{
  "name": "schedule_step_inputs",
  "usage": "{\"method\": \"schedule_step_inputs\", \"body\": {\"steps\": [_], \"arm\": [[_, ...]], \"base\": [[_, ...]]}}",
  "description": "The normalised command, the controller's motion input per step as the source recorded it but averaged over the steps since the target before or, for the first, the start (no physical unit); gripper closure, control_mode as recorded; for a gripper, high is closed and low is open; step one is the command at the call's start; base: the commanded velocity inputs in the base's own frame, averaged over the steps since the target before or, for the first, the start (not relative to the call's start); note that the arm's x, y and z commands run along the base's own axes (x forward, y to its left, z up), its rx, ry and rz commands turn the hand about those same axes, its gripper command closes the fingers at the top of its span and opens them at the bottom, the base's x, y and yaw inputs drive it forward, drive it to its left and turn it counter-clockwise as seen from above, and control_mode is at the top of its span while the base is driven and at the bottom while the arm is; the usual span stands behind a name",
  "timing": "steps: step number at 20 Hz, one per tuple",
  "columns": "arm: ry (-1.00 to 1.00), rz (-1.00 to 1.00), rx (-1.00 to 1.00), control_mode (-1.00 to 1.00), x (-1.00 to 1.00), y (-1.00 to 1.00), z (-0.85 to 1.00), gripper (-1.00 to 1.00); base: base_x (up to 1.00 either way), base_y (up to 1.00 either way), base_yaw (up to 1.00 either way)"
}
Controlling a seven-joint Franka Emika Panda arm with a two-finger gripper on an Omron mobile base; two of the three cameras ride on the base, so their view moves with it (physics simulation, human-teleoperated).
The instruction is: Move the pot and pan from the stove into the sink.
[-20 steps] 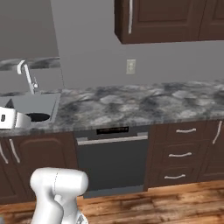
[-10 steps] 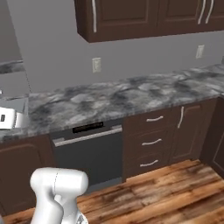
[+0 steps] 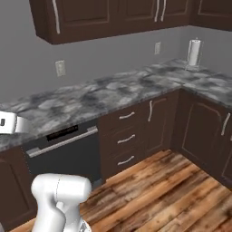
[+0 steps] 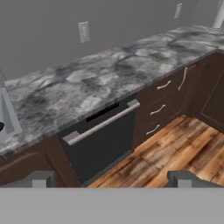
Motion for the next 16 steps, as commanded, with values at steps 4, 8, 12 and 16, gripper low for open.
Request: {"method": "schedule_step_inputs", "body": {"steps": [4,8,12,16], "arm": [[0.0,0.0,0.0,1.0,0.0,0.0,0.0,-1.0],[0.0,0.0,0.0,1.0,0.0,0.0,0.0,-1.0],[0.0,0.0,0.0,1.0,0.0,0.0,0.0,-1.0],[0.0,0.0,0.0,1.0,0.0,0.0,0.0,-1.0]], "base": [[0.0,-0.07,-0.44],[0.0,-0.1,-0.43],[0.0,-0.11,-0.42],[0.0,-0.14,-0.41]]}}
